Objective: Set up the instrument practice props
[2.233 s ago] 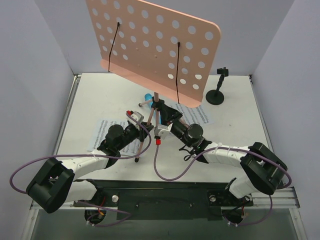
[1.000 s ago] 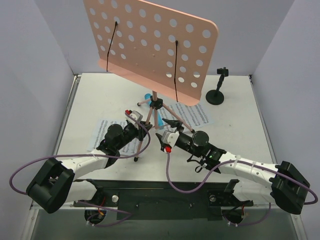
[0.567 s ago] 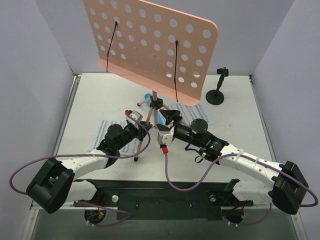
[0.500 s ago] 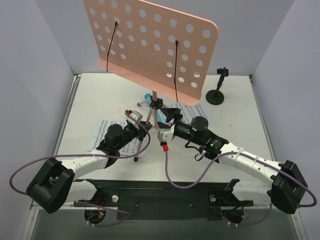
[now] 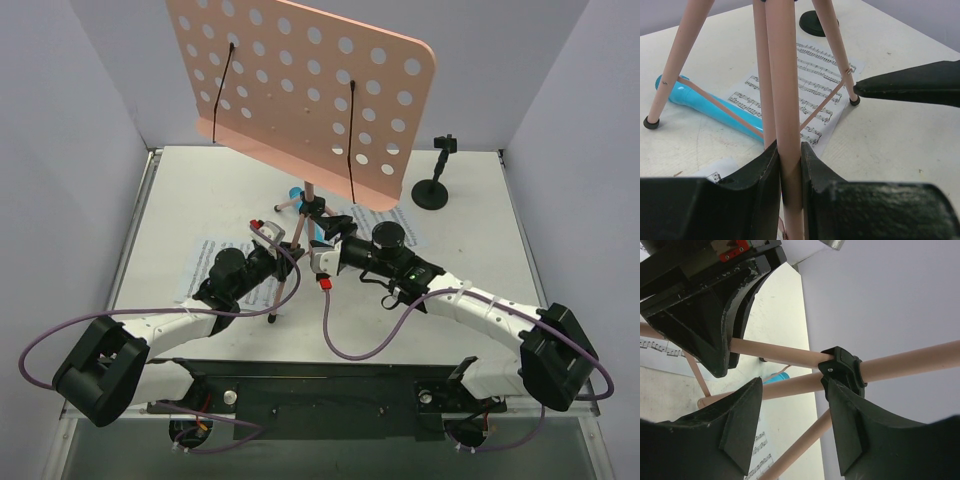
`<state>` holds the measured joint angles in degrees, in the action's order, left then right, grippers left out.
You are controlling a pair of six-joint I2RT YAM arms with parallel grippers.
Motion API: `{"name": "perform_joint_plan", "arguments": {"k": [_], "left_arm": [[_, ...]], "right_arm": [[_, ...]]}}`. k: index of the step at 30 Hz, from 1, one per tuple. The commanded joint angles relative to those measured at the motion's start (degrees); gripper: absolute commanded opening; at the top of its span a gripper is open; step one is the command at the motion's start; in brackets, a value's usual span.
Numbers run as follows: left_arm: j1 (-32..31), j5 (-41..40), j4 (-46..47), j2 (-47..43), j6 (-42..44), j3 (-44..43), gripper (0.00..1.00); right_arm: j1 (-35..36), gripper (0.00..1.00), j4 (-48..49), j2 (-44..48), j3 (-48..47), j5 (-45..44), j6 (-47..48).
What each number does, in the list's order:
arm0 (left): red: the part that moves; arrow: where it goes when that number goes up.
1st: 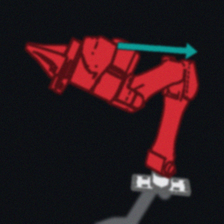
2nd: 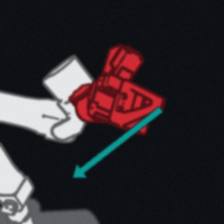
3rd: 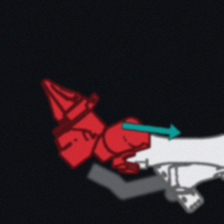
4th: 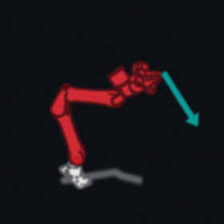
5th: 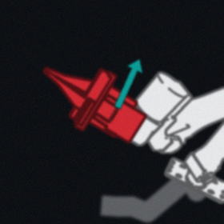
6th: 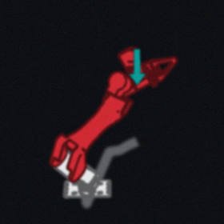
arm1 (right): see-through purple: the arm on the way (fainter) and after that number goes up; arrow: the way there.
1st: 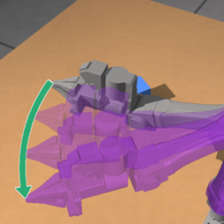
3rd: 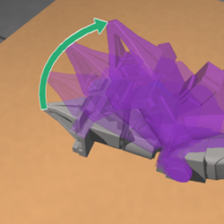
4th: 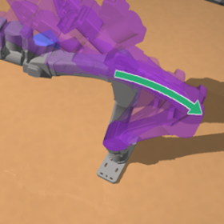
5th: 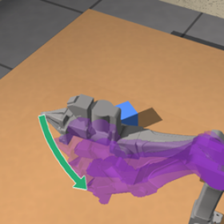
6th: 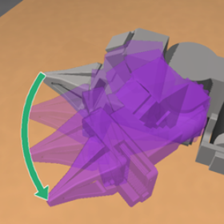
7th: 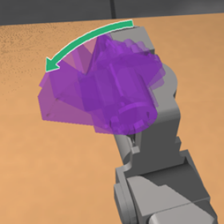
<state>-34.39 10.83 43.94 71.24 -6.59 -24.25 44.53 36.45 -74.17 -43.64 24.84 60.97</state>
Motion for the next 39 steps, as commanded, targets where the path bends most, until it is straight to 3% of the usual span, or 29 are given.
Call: {"name": "perform_joint_plan", "arguments": {"k": [1,13,18,23,28,29,31,32,33,39], "left_arm": [[0.2,3.0,3.4,-0.8,2.5,-0.7,0.00],[0.1,3.5,3.5,-0.3,2.2,-1.0,0.00],[0.1,3.4,3.6,-0.3,2.2,-0.9,0.00],[0.2,3.4,3.6,-0.2,2.2,-0.8,0.00],[0.2,3.3,3.6,-0.5,2.3,-0.7,0.00],[0.2,3.3,3.6,-0.3,2.3,-0.7,0.00],[0.2,3.5,3.6,-0.2,2.3,-0.8,0.00],[0.2,3.4,3.6,-0.3,2.2,-0.8,0.00],[0.2,3.5,3.6,-0.2,2.2,-0.8,0.00],[0.2,3.5,3.6,-0.1,2.2,-0.9,0.00]], "right_arm": [[-1.1,0.49,3.6,-1.4,-3.3,3.0,-1.6],[-3.3,0.46,2.3,-2.3,-4.6,3.5,-1.0],[-3.5,0.31,0.3,-3.4,-5.1,2.2,-0.6],[-3.5,0.30,1.6,-4.8,-4.9,1.2,-0.8],[-3.3,0.36,4.5,-5.7,-3.6,-0.5,-0.5],[-3.3,0.34,5.2,-6.2,-3.4,-0.9,-0.5],[-3.1,0.20,5.4,-6.6,-3.6,-2.7,-0.5],[-2.8,0.04,5.7,-6.9,-3.6,-4.6,-1.0],[-2.7,0.00,7.8,-7.5,-3.3,-5.7,-1.8],[-2.2,0.00,19.8,-9.1,0.7,-9.6,-10.0]]}}
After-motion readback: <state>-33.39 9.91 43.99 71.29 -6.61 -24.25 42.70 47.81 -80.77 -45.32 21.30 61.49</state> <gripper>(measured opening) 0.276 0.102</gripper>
